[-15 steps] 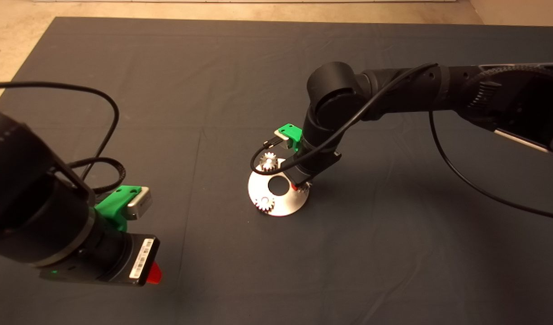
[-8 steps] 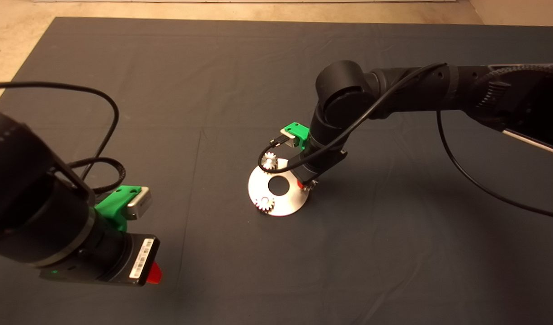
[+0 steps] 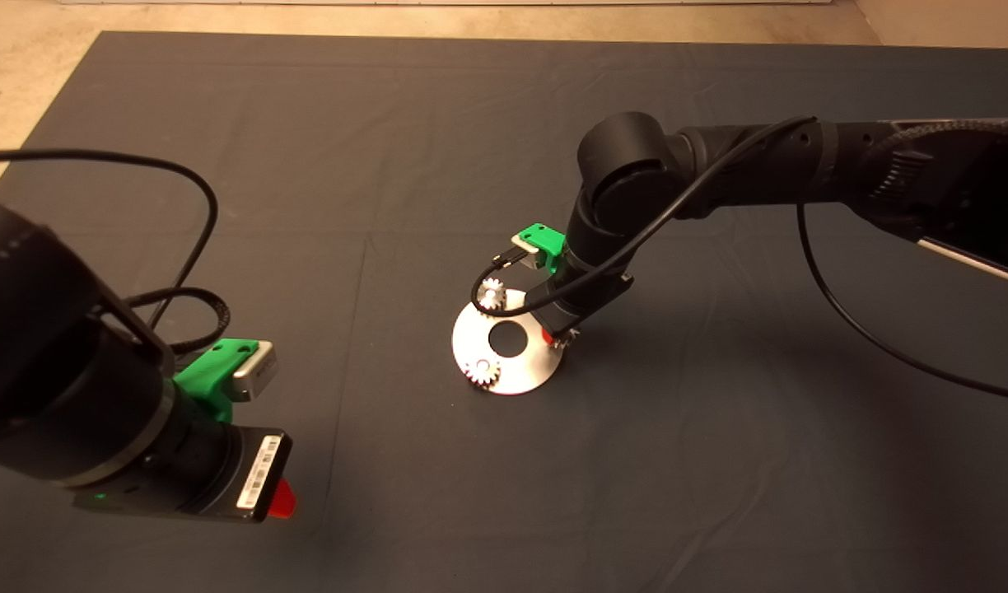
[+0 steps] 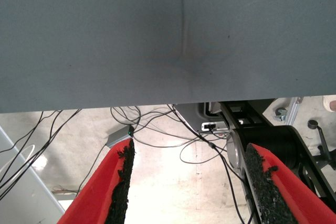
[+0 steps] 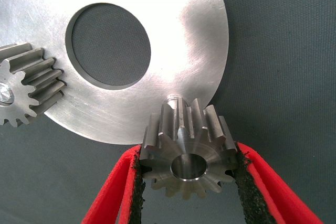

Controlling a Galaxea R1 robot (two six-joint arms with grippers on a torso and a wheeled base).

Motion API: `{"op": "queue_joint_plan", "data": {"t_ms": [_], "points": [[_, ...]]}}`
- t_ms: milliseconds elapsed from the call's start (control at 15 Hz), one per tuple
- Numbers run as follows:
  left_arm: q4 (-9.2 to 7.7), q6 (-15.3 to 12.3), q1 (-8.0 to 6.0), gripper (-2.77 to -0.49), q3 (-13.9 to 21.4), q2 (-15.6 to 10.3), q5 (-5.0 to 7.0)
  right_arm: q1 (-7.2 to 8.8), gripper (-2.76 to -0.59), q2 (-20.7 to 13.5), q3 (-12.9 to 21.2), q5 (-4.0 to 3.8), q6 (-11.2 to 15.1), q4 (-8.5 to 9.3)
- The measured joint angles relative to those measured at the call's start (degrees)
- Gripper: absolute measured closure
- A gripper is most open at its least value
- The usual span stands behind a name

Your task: Install three planetary gears onto the carrier pins

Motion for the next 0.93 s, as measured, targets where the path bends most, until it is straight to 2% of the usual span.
{"op": "queue_joint_plan", "data": {"t_ms": [200, 333, 733, 933], "points": [[0.0, -0.02, 0.02, -1.44, 0.18, 0.0, 0.0, -0.16, -1.07, 0.06, 0.35, -0.05, 0.0, -0.63], [0.0, -0.04, 0.02, -1.44, 0.18, 0.0, 0.0, -0.16, -1.07, 0.27, 0.44, -0.35, 0.0, -0.95], [0.0, -0.06, 0.02, -1.44, 0.18, 0.0, 0.0, -0.16, -1.07, 0.63, 0.44, -0.94, 0.0, -1.06], [0.0, -0.06, 0.02, -1.44, 0.18, 0.0, 0.0, -0.16, -1.07, 0.63, 0.44, -0.93, 0.0, -1.17]]}}
